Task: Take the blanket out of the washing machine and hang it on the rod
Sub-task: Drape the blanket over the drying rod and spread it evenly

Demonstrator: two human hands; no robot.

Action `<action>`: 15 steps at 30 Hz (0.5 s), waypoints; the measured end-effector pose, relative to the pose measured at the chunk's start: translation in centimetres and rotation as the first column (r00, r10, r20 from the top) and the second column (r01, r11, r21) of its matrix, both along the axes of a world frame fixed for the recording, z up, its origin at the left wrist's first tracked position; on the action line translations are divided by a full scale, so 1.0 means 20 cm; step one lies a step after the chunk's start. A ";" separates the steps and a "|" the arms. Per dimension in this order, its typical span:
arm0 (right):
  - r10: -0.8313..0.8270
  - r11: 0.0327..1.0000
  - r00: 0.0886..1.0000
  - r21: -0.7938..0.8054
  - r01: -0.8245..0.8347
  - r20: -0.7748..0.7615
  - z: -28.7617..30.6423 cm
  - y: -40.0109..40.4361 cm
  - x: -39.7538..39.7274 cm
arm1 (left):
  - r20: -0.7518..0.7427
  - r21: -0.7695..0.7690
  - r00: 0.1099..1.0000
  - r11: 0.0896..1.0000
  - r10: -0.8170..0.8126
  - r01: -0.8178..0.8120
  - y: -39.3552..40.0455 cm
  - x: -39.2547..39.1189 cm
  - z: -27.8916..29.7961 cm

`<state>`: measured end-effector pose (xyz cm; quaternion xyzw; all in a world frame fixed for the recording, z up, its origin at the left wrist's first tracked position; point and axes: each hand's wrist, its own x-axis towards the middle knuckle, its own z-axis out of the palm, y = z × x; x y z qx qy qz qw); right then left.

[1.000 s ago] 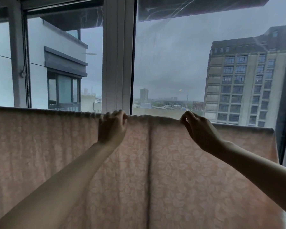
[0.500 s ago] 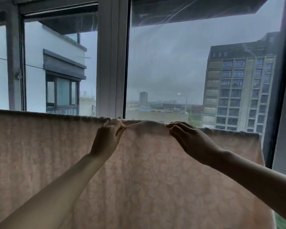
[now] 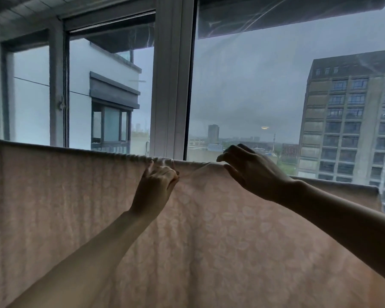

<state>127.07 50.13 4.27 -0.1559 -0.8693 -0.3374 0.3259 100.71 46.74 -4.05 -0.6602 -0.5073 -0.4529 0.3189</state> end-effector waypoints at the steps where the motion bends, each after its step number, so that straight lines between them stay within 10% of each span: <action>1: -0.023 1.000 1.000 0.008 0.023 0.012 0.01 0.02 -0.02 | -0.008 0.005 1.000 1.000 0.006 -0.006 0.00 0.00 0.00; 15: -0.058 0.993 0.963 -0.089 0.084 0.262 -0.07 0.17 -0.16 | 0.054 0.052 0.998 0.998 0.036 -0.039 0.00 0.03 0.01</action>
